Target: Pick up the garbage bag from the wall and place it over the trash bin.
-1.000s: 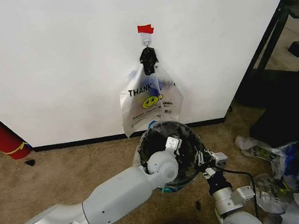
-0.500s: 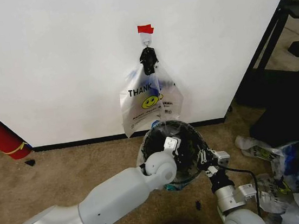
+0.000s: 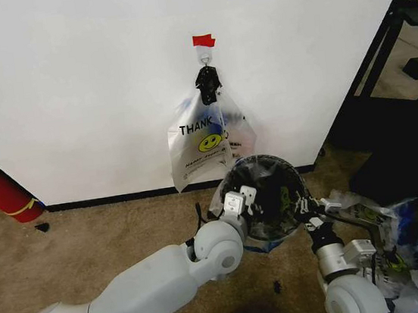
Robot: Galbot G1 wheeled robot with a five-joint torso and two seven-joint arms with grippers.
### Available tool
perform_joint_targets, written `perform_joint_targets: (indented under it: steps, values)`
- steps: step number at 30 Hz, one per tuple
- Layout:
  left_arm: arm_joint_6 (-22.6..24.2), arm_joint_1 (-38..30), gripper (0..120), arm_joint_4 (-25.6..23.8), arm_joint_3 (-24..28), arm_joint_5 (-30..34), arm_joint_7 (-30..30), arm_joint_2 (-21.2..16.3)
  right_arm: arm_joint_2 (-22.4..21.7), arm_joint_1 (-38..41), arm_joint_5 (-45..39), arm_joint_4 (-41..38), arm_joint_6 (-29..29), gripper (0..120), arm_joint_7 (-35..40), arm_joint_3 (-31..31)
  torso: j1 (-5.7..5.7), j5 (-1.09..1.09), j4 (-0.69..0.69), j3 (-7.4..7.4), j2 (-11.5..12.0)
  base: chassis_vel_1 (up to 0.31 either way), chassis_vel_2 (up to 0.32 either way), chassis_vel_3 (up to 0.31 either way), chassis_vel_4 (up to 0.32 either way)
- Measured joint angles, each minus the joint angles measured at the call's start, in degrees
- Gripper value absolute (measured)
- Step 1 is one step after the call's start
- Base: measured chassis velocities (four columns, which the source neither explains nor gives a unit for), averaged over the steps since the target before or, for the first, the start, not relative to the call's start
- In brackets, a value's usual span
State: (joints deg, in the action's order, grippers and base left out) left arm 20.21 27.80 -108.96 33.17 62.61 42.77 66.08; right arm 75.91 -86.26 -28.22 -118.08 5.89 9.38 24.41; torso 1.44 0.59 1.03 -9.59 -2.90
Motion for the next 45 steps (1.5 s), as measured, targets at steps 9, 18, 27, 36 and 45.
perform_joint_targets:
  steps: [9, 18, 27, 36, 45]
  values:
    - [-2.9, -0.2, 0, 3.7, -0.1, -3.1, 1.3, 3.7, 0.5, -0.3, 0.6, -0.3, -0.1, 1, 0.1, -0.5, 0.00, 0.00, 0.00, 0.00, 0.0, 0.000, 0.000, 0.000, 0.000]
    - [-2.2, -3.2, 0, 10.9, 2.2, -4.5, 2.7, 6.9, 0.9, -1.1, 1.8, -1.4, 0.4, 1, -0.5, -0.5, 0.00, 0.00, 0.01, 0.00, 0.0, 0.000, 0.000, 0.000, 0.000]
    - [-2.5, -5.3, 0, 16.1, 3.3, -4.6, 3.0, 9.5, 0.9, -1.5, 2.1, -1.8, 0.7, 1, -0.8, -0.6, 0.00, 0.00, 0.00, 0.00, 0.0, 0.000, 0.000, 0.000, 0.000]
    - [-3.0, -4.9, 0, 20.3, 3.4, -5.9, 2.4, 11.7, 1.1, -1.5, 1.9, -1.8, 0.7, 1, -0.9, -1.1, 0.00, 0.00, 0.00, 0.00, 0.0, 0.000, 0.000, 0.000, 0.000]
    - [-4.0, -5.6, 0, 24.4, 3.8, -7.3, 0.9, 12.5, 0.7, -1.6, 1.8, -2.4, 0.8, 1, -1.0, -1.0, 0.00, 0.00, 0.00, 0.00, 0.0, 0.000, 0.000, 0.000, 0.000]
